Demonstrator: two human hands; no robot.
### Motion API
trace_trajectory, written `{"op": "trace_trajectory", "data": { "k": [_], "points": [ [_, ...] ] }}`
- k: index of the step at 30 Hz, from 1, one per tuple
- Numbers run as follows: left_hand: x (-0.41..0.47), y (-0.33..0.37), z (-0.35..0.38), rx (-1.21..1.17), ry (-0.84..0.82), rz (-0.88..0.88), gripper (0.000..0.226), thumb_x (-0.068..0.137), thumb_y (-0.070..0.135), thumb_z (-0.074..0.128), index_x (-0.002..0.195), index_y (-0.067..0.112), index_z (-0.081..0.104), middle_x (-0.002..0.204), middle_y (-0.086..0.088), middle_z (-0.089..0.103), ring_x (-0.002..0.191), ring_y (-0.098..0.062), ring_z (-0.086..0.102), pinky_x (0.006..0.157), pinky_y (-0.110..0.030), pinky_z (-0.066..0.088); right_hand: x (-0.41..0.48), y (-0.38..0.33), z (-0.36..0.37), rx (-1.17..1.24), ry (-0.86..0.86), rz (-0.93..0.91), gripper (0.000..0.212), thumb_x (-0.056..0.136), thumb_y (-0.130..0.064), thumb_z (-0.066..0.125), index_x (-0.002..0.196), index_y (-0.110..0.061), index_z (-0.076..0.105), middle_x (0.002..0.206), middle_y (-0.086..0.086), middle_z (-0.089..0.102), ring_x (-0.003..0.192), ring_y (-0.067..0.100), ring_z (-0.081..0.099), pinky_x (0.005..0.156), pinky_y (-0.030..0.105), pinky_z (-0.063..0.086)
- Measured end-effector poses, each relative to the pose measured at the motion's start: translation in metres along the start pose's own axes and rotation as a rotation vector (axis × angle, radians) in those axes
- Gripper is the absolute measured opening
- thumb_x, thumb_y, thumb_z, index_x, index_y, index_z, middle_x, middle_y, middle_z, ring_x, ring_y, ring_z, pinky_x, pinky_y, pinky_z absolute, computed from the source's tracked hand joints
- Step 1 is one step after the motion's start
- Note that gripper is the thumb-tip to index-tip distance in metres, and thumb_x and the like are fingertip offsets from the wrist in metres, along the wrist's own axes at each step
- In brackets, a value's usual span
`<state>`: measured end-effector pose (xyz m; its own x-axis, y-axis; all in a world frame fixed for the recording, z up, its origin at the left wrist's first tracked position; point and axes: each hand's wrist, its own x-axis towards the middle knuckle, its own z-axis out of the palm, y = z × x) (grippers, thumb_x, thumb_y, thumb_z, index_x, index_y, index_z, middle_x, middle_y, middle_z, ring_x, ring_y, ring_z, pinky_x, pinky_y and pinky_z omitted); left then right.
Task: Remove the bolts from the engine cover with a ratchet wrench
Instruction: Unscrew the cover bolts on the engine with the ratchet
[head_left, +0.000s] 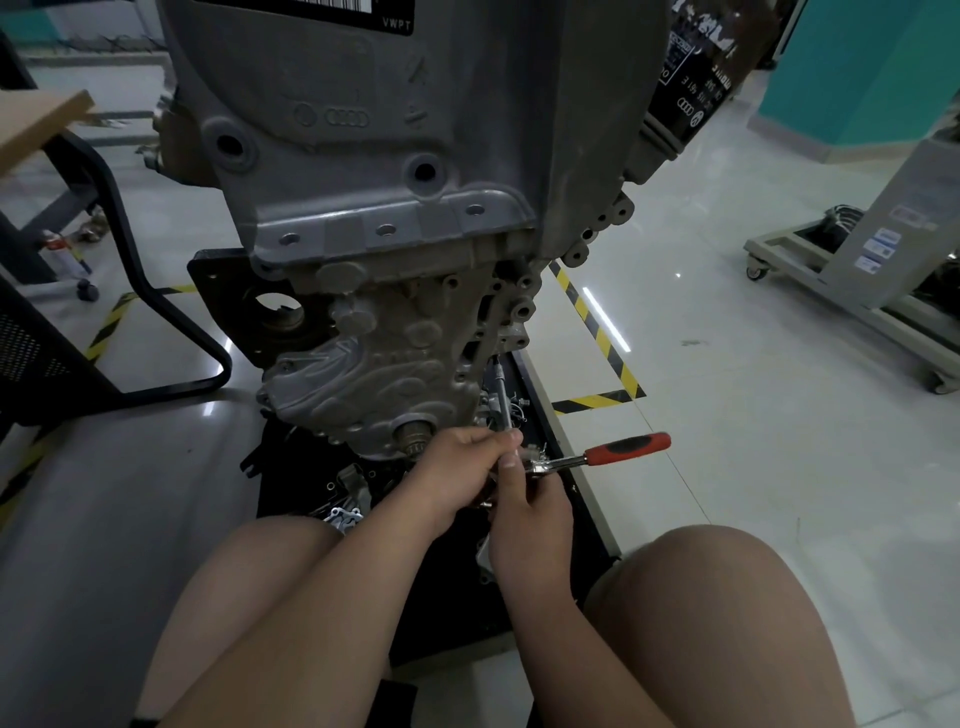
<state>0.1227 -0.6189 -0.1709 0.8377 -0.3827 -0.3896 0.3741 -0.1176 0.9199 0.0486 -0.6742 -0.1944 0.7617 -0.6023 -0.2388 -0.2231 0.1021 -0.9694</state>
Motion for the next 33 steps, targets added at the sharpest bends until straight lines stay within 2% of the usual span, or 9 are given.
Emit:
{"op": "trace_trajectory", "data": {
  "k": [4, 9, 12, 21, 24, 26, 29, 31, 33],
  "points": [
    [0.001, -0.001, -0.001, 0.037, 0.018, 0.006, 0.025, 0.091, 0.026, 0.064, 0.070, 0.014, 0.070, 0.050, 0.012, 0.062, 0.042, 0.003, 0.053, 0.040, -0.009, 0.036, 0.000, 0.002, -0.001, -0.065, 0.000, -0.044, 0.020, 0.097, -0.036, 0.053, 0.100, -0.018, 0.062, 0.085, -0.007, 0.067, 0.077, -0.002, 0.063, 0.060, 0.011, 0.042],
    [0.001, -0.001, -0.001, 0.018, 0.016, 0.010, 0.025, 0.091, 0.025, 0.064, 0.068, 0.014, 0.069, 0.053, 0.011, 0.064, 0.047, 0.002, 0.056, 0.046, -0.011, 0.040, 0.002, 0.003, -0.002, -0.098, 0.003, -0.067, 0.017, 0.097, -0.034, 0.054, 0.094, -0.019, 0.060, 0.077, -0.008, 0.065, 0.070, -0.010, 0.060, 0.054, 0.005, 0.040],
    [0.001, -0.002, -0.001, 0.025, 0.027, 0.020, 0.024, 0.091, 0.024, 0.065, 0.069, 0.014, 0.070, 0.053, 0.011, 0.064, 0.047, 0.002, 0.056, 0.047, -0.011, 0.041, 0.002, 0.004, -0.002, -0.105, 0.000, -0.068, 0.016, 0.098, -0.034, 0.054, 0.098, -0.020, 0.061, 0.080, -0.010, 0.066, 0.074, -0.012, 0.060, 0.055, 0.004, 0.040],
    [0.005, -0.007, -0.002, 0.097, 0.049, 0.043, 0.023, 0.089, 0.026, 0.067, 0.072, 0.013, 0.071, 0.055, 0.006, 0.063, 0.051, -0.004, 0.054, 0.054, -0.018, 0.042, 0.004, 0.007, 0.000, -0.159, 0.018, -0.068, 0.022, 0.098, -0.038, 0.050, 0.097, -0.017, 0.058, 0.079, -0.008, 0.063, 0.072, 0.002, 0.059, 0.058, 0.019, 0.038],
    [0.004, -0.007, -0.001, 0.094, 0.039, 0.030, 0.024, 0.090, 0.028, 0.065, 0.075, 0.010, 0.070, 0.057, 0.001, 0.062, 0.048, -0.008, 0.054, 0.049, -0.017, 0.042, 0.007, 0.005, 0.001, -0.010, 0.029, 0.071, 0.030, 0.098, -0.041, 0.048, 0.089, -0.018, 0.065, 0.079, -0.003, 0.070, 0.074, 0.009, 0.065, 0.064, 0.027, 0.047],
    [0.004, -0.007, 0.000, 0.110, 0.005, 0.007, 0.029, 0.093, 0.032, 0.061, 0.075, 0.010, 0.066, 0.047, 0.002, 0.054, 0.038, -0.010, 0.045, 0.040, -0.015, 0.034, 0.009, -0.001, 0.001, 0.154, 0.003, 0.245, 0.044, 0.098, -0.045, 0.045, 0.076, -0.017, 0.071, 0.067, 0.001, 0.070, 0.061, 0.014, 0.067, 0.061, 0.031, 0.051],
    [0.003, -0.007, 0.001, 0.128, -0.065, -0.038, 0.034, 0.097, 0.036, 0.054, 0.074, 0.012, 0.062, 0.045, -0.005, 0.049, 0.032, -0.016, 0.038, 0.036, -0.016, 0.030, 0.011, -0.005, 0.002, 0.418, -0.034, 0.421, 0.065, 0.100, -0.049, 0.039, 0.054, -0.015, 0.070, 0.047, 0.003, 0.055, 0.039, 0.014, 0.053, 0.047, 0.025, 0.045],
    [0.003, -0.007, 0.001, 0.126, -0.092, -0.055, 0.035, 0.097, 0.036, 0.053, 0.073, 0.012, 0.059, 0.045, -0.003, 0.050, 0.029, -0.016, 0.039, 0.034, -0.016, 0.032, 0.012, -0.003, 0.003, 0.516, -0.046, 0.450, 0.065, 0.100, -0.053, 0.036, 0.057, -0.014, 0.066, 0.045, 0.003, 0.048, 0.035, 0.016, 0.047, 0.044, 0.022, 0.041],
    [0.003, -0.007, 0.001, 0.121, -0.102, -0.059, 0.034, 0.098, 0.037, 0.052, 0.081, 0.009, 0.061, 0.045, 0.000, 0.050, 0.029, -0.016, 0.043, 0.032, -0.017, 0.034, 0.011, -0.001, 0.004, 0.491, -0.064, 0.446, 0.063, 0.100, -0.056, 0.033, 0.063, -0.012, 0.061, 0.044, 0.004, 0.043, 0.034, 0.018, 0.043, 0.043, 0.022, 0.039]
  ]
}}
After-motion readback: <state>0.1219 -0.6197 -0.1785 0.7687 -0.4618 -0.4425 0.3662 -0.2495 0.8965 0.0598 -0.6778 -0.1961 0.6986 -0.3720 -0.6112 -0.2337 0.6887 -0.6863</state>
